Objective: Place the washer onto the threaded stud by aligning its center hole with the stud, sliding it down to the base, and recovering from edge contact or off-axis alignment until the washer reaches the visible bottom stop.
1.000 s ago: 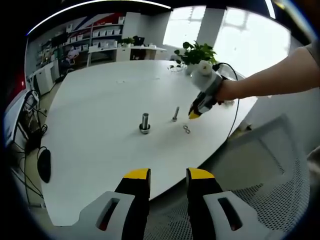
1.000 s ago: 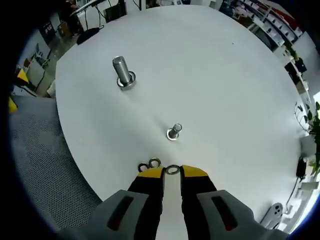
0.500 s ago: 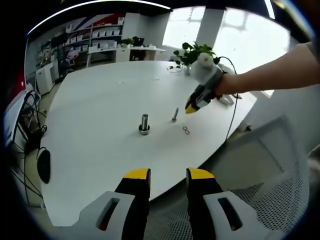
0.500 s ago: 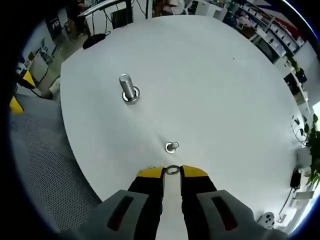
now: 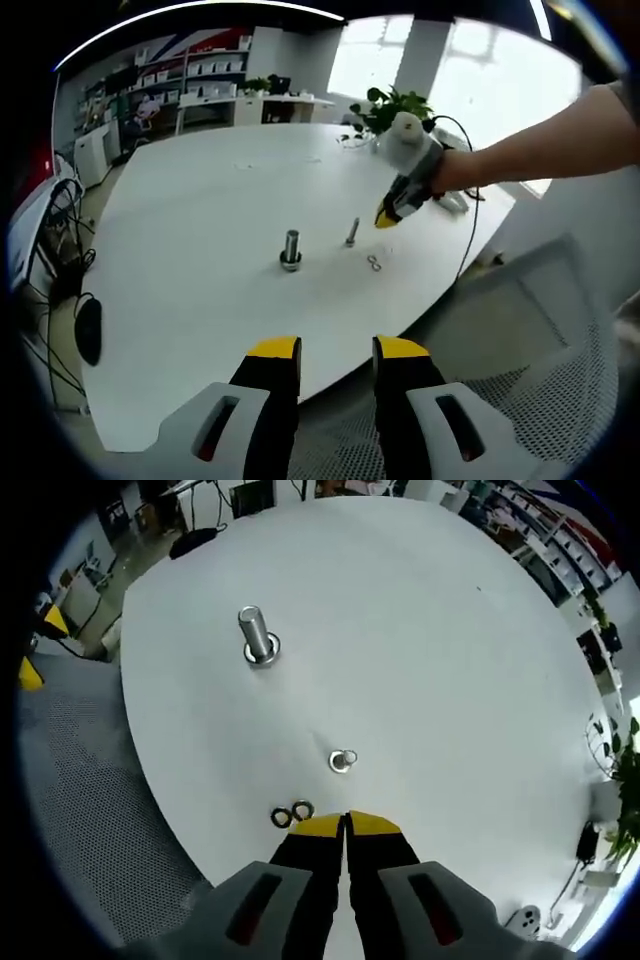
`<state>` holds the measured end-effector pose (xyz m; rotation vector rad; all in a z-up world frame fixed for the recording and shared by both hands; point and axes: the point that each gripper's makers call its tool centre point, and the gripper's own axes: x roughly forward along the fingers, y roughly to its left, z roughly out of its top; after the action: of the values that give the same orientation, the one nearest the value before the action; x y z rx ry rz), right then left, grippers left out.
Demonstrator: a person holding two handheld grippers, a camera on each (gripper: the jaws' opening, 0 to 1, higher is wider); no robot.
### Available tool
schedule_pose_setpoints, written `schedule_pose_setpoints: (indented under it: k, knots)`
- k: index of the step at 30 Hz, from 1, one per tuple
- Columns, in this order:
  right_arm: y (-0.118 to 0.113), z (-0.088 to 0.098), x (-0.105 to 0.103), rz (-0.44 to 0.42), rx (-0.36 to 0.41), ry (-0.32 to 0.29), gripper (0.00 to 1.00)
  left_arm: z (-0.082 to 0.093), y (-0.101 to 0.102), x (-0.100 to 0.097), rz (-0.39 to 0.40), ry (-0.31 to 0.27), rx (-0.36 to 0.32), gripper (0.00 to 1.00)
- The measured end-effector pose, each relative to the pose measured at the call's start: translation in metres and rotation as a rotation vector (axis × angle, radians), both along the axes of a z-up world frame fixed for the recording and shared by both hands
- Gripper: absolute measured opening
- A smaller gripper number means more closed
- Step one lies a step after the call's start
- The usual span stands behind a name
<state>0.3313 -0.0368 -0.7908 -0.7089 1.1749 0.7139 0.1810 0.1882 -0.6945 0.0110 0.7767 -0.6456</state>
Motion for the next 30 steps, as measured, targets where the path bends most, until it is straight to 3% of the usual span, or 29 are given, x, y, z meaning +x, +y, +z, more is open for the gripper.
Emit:
schedule_pose_setpoints:
  k: [16, 30]
  knots:
    - [-0.024, -0.008, -0.003, -0.04, -0.001, 0.013, 0.08, -0.003, -0.001, -0.002, -0.008, 0.013, 0.013, 0.26]
    - [-0.029, -0.03, -0.021, -0.049, 0.016, 0.099, 0.22, -0.006, 0.0, -0.003, -0.006, 0.028, 0.023, 0.27]
